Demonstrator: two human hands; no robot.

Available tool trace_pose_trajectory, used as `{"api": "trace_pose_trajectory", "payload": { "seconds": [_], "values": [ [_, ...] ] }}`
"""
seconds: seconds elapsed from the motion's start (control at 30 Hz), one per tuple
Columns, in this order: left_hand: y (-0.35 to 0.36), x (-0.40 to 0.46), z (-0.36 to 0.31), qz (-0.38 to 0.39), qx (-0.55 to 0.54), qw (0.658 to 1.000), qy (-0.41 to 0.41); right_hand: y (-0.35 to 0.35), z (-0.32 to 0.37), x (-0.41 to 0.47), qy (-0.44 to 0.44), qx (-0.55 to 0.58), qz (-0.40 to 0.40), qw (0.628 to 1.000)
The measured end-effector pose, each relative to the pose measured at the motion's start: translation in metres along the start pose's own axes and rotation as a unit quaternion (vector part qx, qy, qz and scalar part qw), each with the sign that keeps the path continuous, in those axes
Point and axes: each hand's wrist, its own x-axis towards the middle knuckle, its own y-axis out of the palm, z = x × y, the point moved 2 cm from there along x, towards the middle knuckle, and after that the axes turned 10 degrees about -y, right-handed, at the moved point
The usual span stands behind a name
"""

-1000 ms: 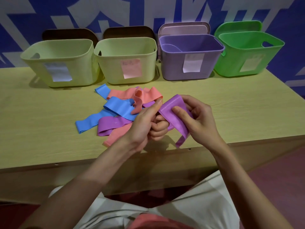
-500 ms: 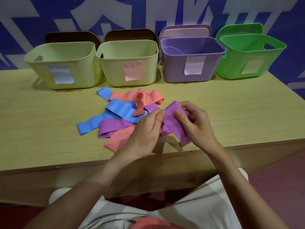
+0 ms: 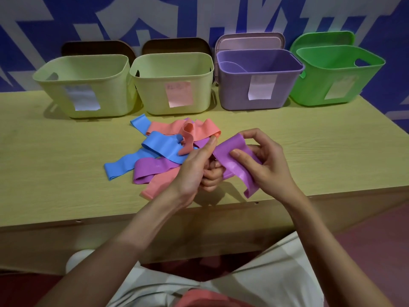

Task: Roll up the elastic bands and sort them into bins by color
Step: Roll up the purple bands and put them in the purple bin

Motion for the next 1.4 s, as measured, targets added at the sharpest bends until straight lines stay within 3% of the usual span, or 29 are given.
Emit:
{"api": "trace_pose_trajectory", "payload": {
  "seconds": [0.17,0.3,0.37,0.6,0.87,1.03,1.3,1.4],
  "values": [
    [-0.001,-0.001,0.002,-0.097,0.105,0.987,0.070,0.002,-0.003,-0.004,0.009,-0.010,-0.025,1.000],
    [-0.004,-0.005,0.010,-0.103,0.174,0.970,0.136,0.003,-0.007,-0.003,0.013,-0.014,-0.030,0.999],
    [-0.004,-0.006,0.012,-0.098,0.184,0.970,0.125,0.004,-0.008,-0.003,0.013,-0.011,-0.023,1.000],
    [-0.004,-0.003,0.011,-0.028,0.036,0.999,0.028,-0.001,-0.011,-0.006,0.034,0.012,0.012,0.999],
    [-0.002,-0.004,0.005,0.073,-0.118,0.988,-0.075,-0.001,-0.006,0.001,0.012,-0.003,0.027,1.000],
    [-0.008,-0.001,0.000,0.013,0.027,0.998,-0.062,-0.003,-0.010,0.001,0.017,0.002,0.025,1.000],
    [-0.005,-0.005,0.009,-0.059,0.203,0.973,0.092,-0.004,-0.017,0.000,0.043,-0.003,-0.003,0.999],
    [-0.006,-0.003,0.011,-0.078,0.192,0.974,0.093,-0.002,-0.017,0.001,0.053,0.004,0.000,0.999]
  ]
}}
